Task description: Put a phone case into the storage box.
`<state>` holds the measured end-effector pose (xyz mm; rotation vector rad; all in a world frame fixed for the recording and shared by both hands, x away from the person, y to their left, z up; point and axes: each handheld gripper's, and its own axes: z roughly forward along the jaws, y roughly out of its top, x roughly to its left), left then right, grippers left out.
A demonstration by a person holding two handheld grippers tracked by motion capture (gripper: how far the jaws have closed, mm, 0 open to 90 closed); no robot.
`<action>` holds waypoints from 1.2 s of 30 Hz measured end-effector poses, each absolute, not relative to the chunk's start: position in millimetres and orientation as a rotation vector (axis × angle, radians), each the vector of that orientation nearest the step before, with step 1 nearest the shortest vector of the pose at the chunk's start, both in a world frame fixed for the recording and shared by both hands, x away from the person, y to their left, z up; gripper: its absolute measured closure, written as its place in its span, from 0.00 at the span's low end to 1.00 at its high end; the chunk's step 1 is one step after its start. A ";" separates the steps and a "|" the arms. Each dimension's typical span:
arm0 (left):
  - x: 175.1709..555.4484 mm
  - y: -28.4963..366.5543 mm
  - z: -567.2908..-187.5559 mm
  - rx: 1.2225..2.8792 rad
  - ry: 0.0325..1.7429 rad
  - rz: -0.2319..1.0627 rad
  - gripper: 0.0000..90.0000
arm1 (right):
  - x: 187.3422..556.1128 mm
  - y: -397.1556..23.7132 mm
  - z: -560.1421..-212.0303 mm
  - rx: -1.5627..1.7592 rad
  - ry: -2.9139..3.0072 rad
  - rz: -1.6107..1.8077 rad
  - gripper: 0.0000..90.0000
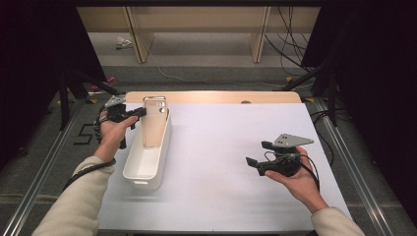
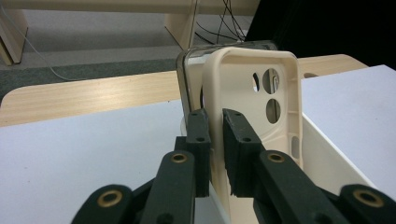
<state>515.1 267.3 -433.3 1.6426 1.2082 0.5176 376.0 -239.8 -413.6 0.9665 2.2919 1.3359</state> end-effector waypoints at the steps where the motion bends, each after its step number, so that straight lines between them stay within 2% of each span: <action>1: 515.2 267.5 -432.8 1.644 1.211 0.522 0.90 | 376.0 -239.9 -413.5 0.967 2.292 1.336 0.18; 12: 514.4 268.2 -425.4 1.652 1.204 0.553 0.88 | 376.3 -239.7 -413.8 0.966 2.295 1.333 0.18; 20: 510.6 264.6 -421.5 1.670 1.178 0.561 0.82 | 376.3 -239.2 -414.0 0.966 2.295 1.332 0.18; 36: 495.3 261.1 -408.5 1.690 1.172 0.596 0.52 | 376.3 -239.1 -414.1 0.967 2.296 1.329 0.18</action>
